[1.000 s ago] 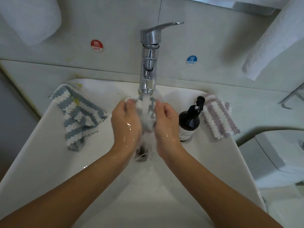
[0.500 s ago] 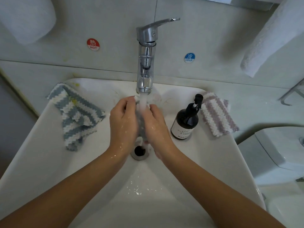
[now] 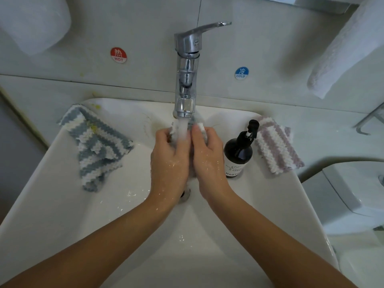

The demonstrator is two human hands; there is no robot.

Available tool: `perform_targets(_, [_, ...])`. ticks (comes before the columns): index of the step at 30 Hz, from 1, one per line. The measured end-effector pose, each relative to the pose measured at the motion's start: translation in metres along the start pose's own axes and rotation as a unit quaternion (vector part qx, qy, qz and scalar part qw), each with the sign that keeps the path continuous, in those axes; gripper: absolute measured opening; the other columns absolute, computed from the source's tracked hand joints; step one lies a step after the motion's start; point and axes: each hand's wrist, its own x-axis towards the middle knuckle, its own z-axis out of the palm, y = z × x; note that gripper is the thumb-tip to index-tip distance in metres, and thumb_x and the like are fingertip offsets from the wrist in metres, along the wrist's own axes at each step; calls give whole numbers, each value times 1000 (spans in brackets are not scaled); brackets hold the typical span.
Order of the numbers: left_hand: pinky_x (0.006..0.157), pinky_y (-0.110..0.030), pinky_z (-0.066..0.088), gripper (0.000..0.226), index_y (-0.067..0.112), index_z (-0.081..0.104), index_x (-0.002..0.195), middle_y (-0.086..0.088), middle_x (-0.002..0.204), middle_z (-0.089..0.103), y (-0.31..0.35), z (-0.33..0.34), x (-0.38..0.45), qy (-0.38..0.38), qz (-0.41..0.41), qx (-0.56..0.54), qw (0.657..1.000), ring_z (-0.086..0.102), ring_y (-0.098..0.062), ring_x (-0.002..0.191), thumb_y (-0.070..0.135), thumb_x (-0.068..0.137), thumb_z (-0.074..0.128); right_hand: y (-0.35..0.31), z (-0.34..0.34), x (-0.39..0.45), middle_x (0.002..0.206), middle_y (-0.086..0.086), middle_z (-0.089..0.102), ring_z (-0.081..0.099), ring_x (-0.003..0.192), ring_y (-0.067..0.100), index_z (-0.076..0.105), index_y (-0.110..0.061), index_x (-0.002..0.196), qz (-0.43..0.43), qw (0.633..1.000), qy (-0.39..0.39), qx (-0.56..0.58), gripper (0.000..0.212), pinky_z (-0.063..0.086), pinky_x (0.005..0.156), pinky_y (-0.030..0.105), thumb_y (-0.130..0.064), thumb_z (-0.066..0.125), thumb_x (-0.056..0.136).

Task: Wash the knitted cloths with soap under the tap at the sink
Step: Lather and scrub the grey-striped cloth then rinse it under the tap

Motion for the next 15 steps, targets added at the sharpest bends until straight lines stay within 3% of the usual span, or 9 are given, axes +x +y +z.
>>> perform_targets(3, [58,-12,45,17,22,57,96,9,77,63,3,-2,2,31,27,16,999,59,4,67,34,101,46,-1,1,4,80,15,63,59,73,24,62,-7,88,37,999,-6,3,50,53,77,46,-55,49,93])
perform_targets(6, [60,-16,45,26,22,62,83,8,74,64,6,-5,9,61,6,-1,998,58,1,65,30,101,45,-1,2,3,70,6,49,47,66,20,55,-19,75,44,999,-13,-2,47,43,67,40,-65,52,83])
perform_targets(9, [63,-31,48,32,11,64,78,-5,70,62,5,-8,15,67,7,-32,997,57,-12,64,29,100,49,1,4,0,91,11,65,63,84,28,58,-18,86,73,996,-57,-17,58,53,88,47,-73,47,73])
perform_targets(12, [67,-38,52,33,8,65,77,-5,68,63,2,-11,19,59,7,-17,998,59,-18,63,29,99,51,2,7,-3,104,-3,68,65,99,17,56,-38,100,68,992,-102,-38,37,50,95,49,-68,46,81])
perform_targets(15, [78,-49,55,29,12,67,80,-5,74,66,1,-12,22,42,-11,-11,999,64,-27,75,29,99,52,4,7,-1,105,0,69,68,98,19,55,-33,111,45,993,-108,-25,26,54,91,49,-49,51,91])
